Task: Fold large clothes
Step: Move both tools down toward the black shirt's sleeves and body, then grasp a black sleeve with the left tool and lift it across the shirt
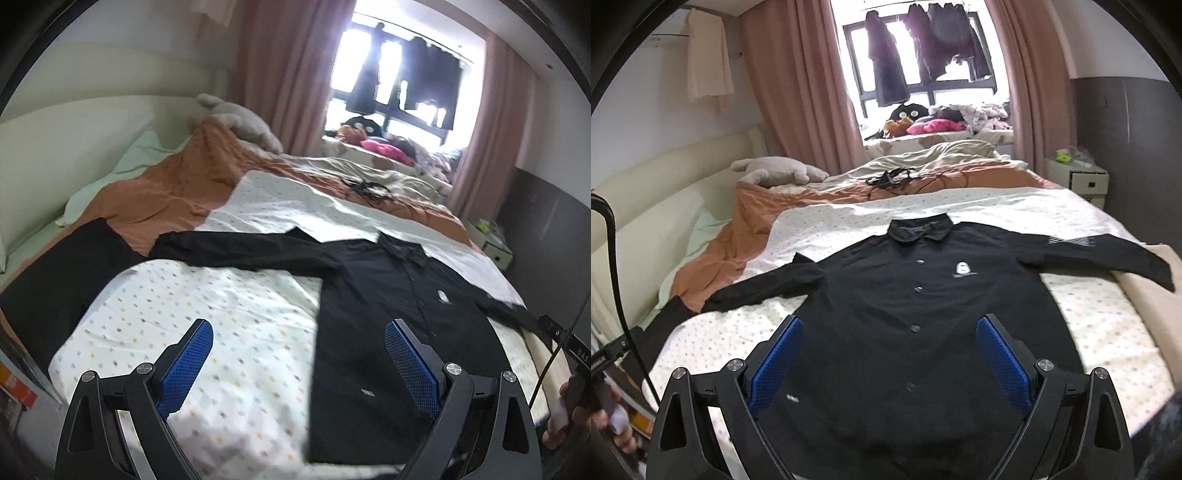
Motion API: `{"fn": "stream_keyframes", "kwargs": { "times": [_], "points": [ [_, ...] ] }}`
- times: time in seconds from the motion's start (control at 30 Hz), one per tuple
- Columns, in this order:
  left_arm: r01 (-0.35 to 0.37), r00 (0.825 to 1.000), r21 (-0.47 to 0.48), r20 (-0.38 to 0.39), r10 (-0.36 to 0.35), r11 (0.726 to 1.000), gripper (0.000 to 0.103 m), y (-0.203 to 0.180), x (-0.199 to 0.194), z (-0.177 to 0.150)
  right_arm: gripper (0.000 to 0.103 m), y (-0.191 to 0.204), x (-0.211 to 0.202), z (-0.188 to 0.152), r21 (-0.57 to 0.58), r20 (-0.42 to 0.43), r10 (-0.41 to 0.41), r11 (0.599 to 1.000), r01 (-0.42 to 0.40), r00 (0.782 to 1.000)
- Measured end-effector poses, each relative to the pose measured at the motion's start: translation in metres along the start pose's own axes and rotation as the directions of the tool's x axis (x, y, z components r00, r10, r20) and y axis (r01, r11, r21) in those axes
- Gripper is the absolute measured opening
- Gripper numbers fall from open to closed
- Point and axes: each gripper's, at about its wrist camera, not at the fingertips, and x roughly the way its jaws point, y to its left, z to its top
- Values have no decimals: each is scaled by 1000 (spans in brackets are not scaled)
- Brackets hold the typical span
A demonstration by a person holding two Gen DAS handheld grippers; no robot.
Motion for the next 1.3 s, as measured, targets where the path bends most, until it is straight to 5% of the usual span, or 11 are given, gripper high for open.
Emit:
{"fn": "stream_keyframes", "kwargs": {
  "times": [0.23, 0.83, 1.3],
  "points": [
    [-46, 998, -77, -48, 42, 996, 83, 36, 49, 24, 95, 30, 70, 15, 46, -52, 64, 997, -61, 997],
    [-172, 970, -224, -207, 125, 959, 75, 111, 201, 71, 69, 80, 252, 37, 86, -202, 187, 981, -173, 961],
    [-278, 941, -446, -307, 146, 851, 75, 192, 306, 73, 58, 100, 339, 47, 82, -255, 224, 974, -210, 941]
  ]
}}
